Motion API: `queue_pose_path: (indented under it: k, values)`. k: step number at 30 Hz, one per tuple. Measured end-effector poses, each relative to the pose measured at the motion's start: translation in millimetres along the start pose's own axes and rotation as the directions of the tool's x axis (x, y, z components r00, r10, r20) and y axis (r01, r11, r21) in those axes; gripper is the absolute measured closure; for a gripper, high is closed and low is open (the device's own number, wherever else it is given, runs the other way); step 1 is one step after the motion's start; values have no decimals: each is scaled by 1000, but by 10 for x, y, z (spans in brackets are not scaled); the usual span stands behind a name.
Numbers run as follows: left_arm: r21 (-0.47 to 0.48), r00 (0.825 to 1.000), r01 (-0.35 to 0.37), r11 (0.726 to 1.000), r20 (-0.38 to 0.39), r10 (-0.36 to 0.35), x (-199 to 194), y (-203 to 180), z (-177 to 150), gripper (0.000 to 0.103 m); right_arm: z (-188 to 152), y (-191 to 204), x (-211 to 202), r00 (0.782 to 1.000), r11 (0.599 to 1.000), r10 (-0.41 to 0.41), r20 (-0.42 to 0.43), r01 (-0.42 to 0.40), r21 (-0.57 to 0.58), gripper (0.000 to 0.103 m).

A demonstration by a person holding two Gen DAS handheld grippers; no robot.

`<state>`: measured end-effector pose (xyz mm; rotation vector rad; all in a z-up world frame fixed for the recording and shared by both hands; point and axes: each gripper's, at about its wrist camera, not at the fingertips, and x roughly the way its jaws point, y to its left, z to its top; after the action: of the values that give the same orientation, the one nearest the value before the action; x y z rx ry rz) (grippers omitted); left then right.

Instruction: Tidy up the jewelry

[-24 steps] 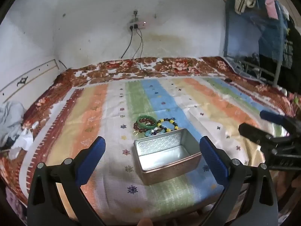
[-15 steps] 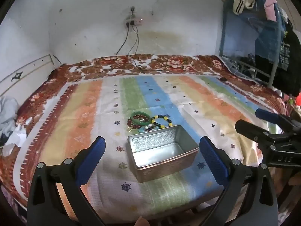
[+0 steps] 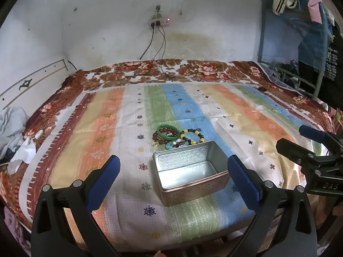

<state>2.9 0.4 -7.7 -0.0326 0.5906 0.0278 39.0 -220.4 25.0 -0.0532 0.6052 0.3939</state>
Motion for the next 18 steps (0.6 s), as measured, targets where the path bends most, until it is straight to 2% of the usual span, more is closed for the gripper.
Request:
queue_pose_path:
  k: [4, 8, 12, 18]
  values:
    - [0, 1000, 12, 1000, 16, -12, -18, 23, -2, 5, -3, -5, 5, 1000, 1000, -1, -2, 1, 0, 4]
    - [-16, 999, 41, 999, -2, -41, 18, 68, 3, 5, -39, 15, 19, 1000, 1000, -1, -3, 1, 1, 4]
    - [-12, 998, 51, 999, 26, -50, -14, 51, 5, 5, -22, 8, 19, 1000, 1000, -1, -4, 1, -1, 4]
    - [-10, 999, 46, 999, 1, -46, 31, 42, 4, 5, 15, 4, 40, 1000, 1000, 0, -6, 0, 0, 4]
